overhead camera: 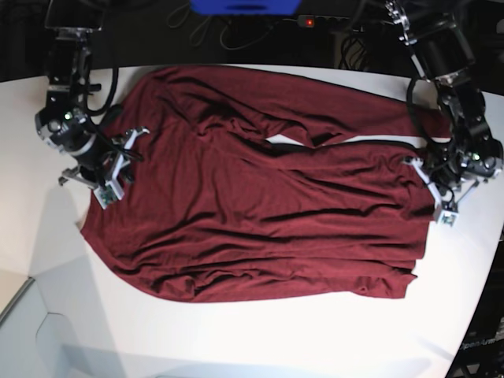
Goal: Layout the t-shirt on the table in an organized manner, then fold the t-shirt properly
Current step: 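Move both grippers to the shirt's hem and grasp it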
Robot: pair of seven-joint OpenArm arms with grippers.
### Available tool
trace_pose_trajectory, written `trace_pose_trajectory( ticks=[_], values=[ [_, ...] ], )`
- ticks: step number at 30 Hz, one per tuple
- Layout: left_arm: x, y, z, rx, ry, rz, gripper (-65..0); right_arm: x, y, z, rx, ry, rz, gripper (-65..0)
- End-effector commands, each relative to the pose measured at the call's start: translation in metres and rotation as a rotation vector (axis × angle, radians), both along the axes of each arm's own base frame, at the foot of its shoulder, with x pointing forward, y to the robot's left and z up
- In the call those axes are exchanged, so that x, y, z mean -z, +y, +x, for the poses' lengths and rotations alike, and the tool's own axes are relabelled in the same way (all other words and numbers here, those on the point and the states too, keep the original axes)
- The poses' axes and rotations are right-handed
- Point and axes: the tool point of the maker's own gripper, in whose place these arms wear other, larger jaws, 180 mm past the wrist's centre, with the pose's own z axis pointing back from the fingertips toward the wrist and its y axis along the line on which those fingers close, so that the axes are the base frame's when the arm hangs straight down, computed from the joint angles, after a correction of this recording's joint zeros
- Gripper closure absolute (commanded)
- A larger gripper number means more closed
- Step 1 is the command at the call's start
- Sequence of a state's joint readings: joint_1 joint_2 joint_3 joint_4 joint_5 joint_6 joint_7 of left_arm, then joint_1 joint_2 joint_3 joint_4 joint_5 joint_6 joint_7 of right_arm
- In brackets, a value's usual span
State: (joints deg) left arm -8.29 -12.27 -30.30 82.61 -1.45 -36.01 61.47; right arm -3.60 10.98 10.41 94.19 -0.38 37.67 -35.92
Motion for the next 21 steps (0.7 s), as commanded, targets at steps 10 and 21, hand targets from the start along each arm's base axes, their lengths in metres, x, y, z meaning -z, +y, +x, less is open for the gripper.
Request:
trace_pose_trajectory(
  ticks=[10,21],
  values=[
    [-0.050,-0.062,0.120,0.056,-0.243,-0.216,-0.5,-0.024,-0.025,0.116,0.043,-0.043,0.063,-13.6],
    [-0.010,-0.053,0.159,-0.249,-0.308,-0.370,-0.5,0.006,-0.020,0.152,0.106,0.023,0.246,-13.6]
  ],
)
